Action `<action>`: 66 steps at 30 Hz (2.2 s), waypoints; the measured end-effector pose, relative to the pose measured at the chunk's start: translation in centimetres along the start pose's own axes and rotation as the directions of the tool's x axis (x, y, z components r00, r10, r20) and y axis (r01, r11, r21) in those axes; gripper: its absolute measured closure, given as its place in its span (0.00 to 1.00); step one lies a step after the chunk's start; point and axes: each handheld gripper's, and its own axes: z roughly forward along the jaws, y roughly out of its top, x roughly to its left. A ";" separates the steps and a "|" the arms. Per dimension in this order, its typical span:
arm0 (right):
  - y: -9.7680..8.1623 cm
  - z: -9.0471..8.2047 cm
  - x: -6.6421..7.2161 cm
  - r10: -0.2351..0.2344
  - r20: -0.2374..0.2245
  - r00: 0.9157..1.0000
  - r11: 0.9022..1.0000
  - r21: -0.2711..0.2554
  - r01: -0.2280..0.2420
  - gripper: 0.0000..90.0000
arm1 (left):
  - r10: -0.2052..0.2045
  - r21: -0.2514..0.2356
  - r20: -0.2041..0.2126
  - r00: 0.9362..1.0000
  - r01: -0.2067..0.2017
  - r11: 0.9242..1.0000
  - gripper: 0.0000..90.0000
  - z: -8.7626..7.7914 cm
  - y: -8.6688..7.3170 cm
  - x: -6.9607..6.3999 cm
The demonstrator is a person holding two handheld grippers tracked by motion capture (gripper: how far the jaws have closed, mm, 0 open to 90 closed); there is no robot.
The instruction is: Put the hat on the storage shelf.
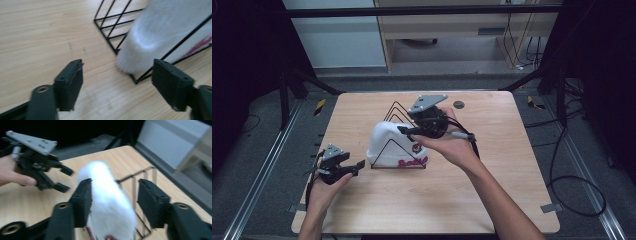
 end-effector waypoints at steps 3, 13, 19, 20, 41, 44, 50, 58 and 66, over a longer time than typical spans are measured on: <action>-1.0 -1.4 -0.8 0.032 0.048 0.998 0.999 -0.007 -0.032 0.41 | 0.011 0.023 -0.042 0.999 -0.010 1.000 0.16 -0.3 -0.1 0.6; -4.6 -4.8 -2.2 0.114 0.178 0.977 0.994 -0.016 -0.113 0.15 | 0.045 0.053 -0.041 0.998 -0.043 0.998 0.06 0.0 -1.1 0.6; -7.8 -6.4 -3.0 0.159 0.206 0.965 0.987 -0.003 -0.162 0.08 | 0.059 0.078 -0.057 0.997 -0.055 0.995 0.06 0.3 -1.7 0.6; -7.8 -6.4 -3.0 0.159 0.206 0.965 0.987 -0.003 -0.162 0.08 | 0.061 0.084 -0.058 0.996 -0.056 0.995 0.06 0.3 -1.8 0.6; -19.1 -8.0 -3.8 0.286 0.257 0.923 0.944 0.089 -0.317 0.10 | 0.057 0.140 -0.063 0.996 -0.048 0.989 0.06 1.7 -3.2 0.4; -20.6 -7.7 -3.6 0.307 0.259 0.916 0.934 0.105 -0.343 0.10 | 0.047 0.139 -0.064 0.997 -0.038 0.990 0.06 1.8 -3.4 0.5; -22.9 -7.2 -3.6 0.332 0.264 0.906 0.918 0.129 -0.374 0.10 | 0.043 0.135 -0.063 0.997 -0.034 0.990 0.04 1.9 -3.4 0.6; -25.6 -6.0 -3.4 0.371 0.287 0.883 0.890 0.160 -0.427 0.10 | 0.053 0.142 -0.058 0.997 -0.044 0.989 0.03 1.9 -3.4 0.6; -27.2 -5.0 -3.4 0.387 0.342 0.856 0.870 0.173 -0.463 0.10 | 0.050 0.142 -0.057 0.997 -0.041 0.989 0.02 1.9 -3.4 0.6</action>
